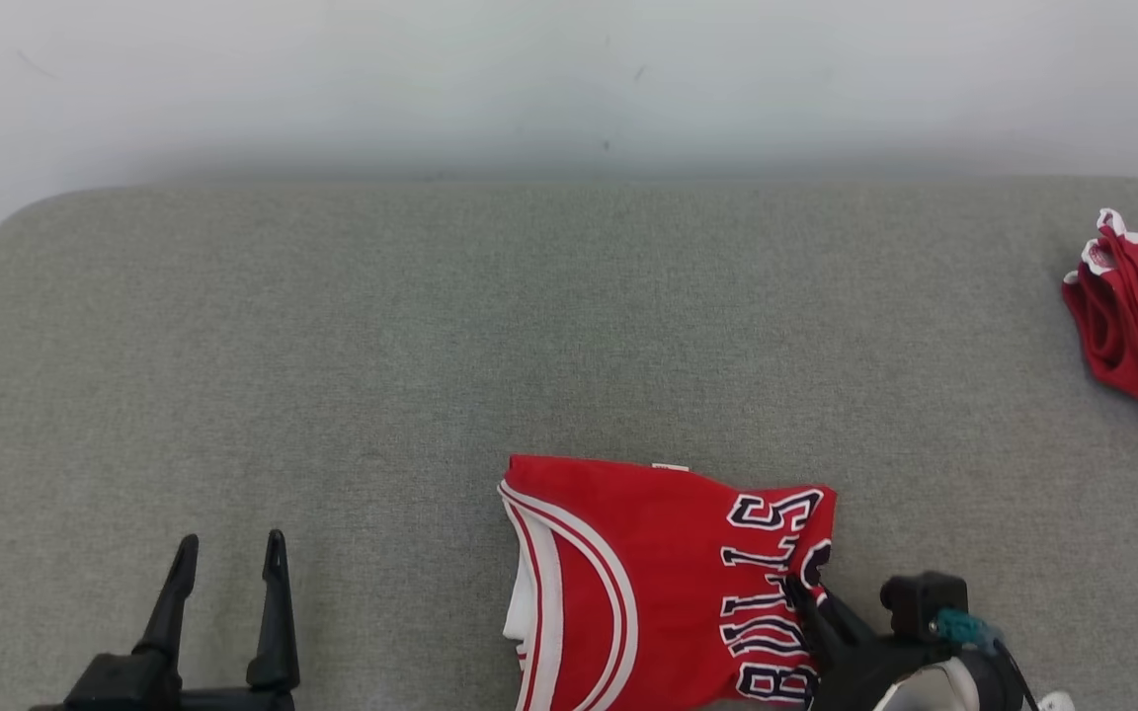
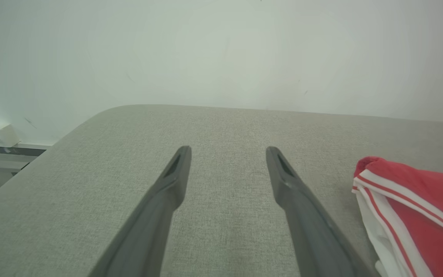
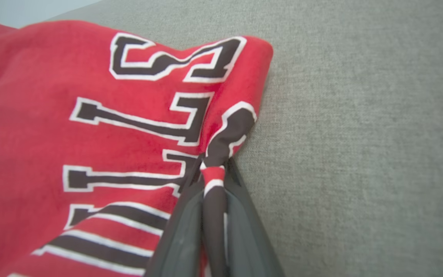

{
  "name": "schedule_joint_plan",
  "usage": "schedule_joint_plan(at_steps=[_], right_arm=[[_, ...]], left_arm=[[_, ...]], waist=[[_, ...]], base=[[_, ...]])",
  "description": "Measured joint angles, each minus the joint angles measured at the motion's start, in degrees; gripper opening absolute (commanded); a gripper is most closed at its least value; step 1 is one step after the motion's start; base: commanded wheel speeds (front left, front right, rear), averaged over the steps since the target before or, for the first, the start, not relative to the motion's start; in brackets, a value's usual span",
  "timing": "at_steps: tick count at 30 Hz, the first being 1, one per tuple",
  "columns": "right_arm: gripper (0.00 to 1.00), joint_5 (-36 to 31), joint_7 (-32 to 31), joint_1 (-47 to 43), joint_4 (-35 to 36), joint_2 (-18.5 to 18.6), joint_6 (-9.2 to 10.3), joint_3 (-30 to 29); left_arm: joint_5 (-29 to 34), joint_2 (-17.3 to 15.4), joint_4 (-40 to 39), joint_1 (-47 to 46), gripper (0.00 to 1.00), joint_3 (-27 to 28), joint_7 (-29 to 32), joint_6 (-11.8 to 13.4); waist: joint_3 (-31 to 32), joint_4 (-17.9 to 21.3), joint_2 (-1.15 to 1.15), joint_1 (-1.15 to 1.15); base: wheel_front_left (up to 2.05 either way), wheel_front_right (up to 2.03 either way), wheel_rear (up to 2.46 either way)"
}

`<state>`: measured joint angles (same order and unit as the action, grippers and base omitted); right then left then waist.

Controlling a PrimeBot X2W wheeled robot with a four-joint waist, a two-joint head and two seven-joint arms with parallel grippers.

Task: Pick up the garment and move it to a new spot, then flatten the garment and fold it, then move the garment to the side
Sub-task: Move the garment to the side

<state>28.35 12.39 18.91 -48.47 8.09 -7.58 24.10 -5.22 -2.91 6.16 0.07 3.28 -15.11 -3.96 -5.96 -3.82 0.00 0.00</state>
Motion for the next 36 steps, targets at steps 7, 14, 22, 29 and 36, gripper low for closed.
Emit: schedule_joint_plan(at_steps=[7, 14, 22, 29, 36], right_arm=[[0.00, 0.9, -0.7, 9.4, 1.2, 5.0, -0.02, 4.3], [0.00, 2.0, -3.6, 22.7, 5.2, 15.7, 0.00, 7.0], [0.00, 5.8, -5.2, 31.5, 12.1, 30.1, 0.01, 6.1], [0.00, 8.5, -6.7, 35.8, 16.5, 38.2, 0.01, 3.0], [0.00, 12.1, -9.5, 38.8, 16.2, 46.2, 0.01, -0.4]], left_arm=[[-0.8, 0.0, -1.0, -2.2, 1.00, -1.0, 0.0, 0.8], [-1.0, 0.0, -2.6, -6.7, 1.00, -4.0, 0.0, 1.4], [0.9, 0.0, -5.4, -11.6, 1.00, -5.4, 0.0, 1.0], [2.8, -1.0, -9.2, -12.8, 1.00, -4.0, 0.0, 0.8], [3.8, -1.5, -12.4, -13.3, 1.00, -4.3, 0.0, 0.4]], waist=[[-2.5, 0.8, 0.01, 0.01], [-7.9, 1.5, 0.02, 0.02], [-16.0, 3.0, 0.02, 0.03], [-22.1, 6.1, 0.02, 0.02], [-27.1, 10.1, 0.01, 0.02]], base=[[0.00, 0.00, 0.00], [0.00, 0.00, 0.00], [0.00, 0.00, 0.00], [0.00, 0.00, 0.00], [0.00, 0.00, 0.00]])
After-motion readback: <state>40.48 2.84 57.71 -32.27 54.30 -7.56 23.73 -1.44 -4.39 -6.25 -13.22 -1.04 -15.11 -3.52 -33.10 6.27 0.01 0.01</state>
